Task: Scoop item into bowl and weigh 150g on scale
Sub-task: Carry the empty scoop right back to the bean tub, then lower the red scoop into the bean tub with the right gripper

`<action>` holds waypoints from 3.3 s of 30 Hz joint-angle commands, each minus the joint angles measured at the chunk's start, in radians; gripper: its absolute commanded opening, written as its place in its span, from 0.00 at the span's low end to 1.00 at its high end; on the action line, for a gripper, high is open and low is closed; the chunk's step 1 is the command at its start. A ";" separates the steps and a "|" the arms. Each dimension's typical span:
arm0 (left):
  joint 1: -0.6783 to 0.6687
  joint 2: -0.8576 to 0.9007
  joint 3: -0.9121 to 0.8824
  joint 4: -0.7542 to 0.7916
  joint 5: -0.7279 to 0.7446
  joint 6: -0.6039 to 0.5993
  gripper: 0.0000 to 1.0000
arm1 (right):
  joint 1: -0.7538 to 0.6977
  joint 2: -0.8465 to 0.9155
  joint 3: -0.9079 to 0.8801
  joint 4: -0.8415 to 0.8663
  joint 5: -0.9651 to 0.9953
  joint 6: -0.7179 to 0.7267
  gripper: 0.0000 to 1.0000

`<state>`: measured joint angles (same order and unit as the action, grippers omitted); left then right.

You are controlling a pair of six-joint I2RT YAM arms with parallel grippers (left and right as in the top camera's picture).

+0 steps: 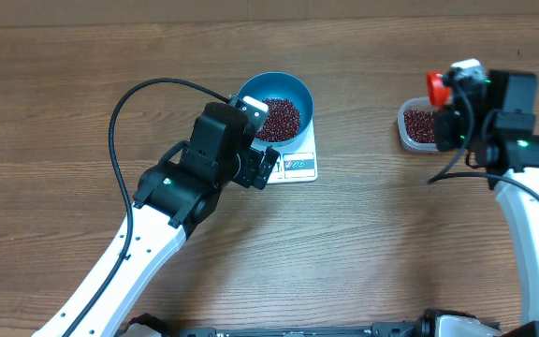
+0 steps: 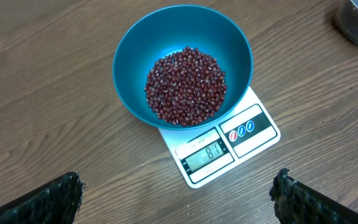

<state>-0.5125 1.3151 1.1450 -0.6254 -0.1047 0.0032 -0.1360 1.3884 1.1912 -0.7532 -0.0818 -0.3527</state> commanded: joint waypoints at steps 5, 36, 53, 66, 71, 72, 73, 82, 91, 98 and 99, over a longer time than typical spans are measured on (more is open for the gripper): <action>0.002 -0.019 0.002 0.001 0.009 0.008 0.99 | -0.079 0.063 0.006 -0.069 -0.070 0.035 0.04; 0.002 -0.019 0.002 0.001 0.009 0.008 1.00 | -0.079 0.264 0.006 0.045 -0.081 0.095 0.21; 0.002 -0.019 0.002 0.001 0.009 0.008 1.00 | -0.079 0.264 0.006 0.102 -0.080 0.148 0.25; 0.002 -0.019 0.002 0.001 0.009 0.008 1.00 | -0.079 0.264 0.006 0.124 -0.080 0.148 0.20; 0.002 -0.019 0.002 0.001 0.009 0.008 1.00 | -0.079 0.264 0.006 0.127 -0.080 0.153 0.19; 0.002 -0.019 0.002 0.001 0.009 0.008 1.00 | -0.079 0.264 0.006 0.132 -0.077 0.169 0.19; 0.002 -0.019 0.002 0.001 0.009 0.008 0.99 | -0.079 0.264 0.006 0.136 -0.077 0.172 0.19; 0.002 -0.019 0.002 0.001 0.009 0.008 0.99 | -0.079 0.264 0.006 0.150 -0.077 0.174 0.15; 0.002 -0.019 0.002 0.001 0.009 0.008 0.99 | -0.079 0.264 0.006 0.137 -0.077 0.174 0.18; 0.002 -0.019 0.002 0.001 0.009 0.008 0.99 | -0.079 0.264 0.006 0.069 -0.077 0.195 0.63; 0.002 -0.019 0.002 0.001 0.009 0.008 1.00 | -0.080 0.264 0.006 0.055 -0.077 0.217 0.68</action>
<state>-0.5125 1.3148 1.1450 -0.6250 -0.1047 0.0032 -0.2134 1.6485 1.1912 -0.6800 -0.1535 -0.1791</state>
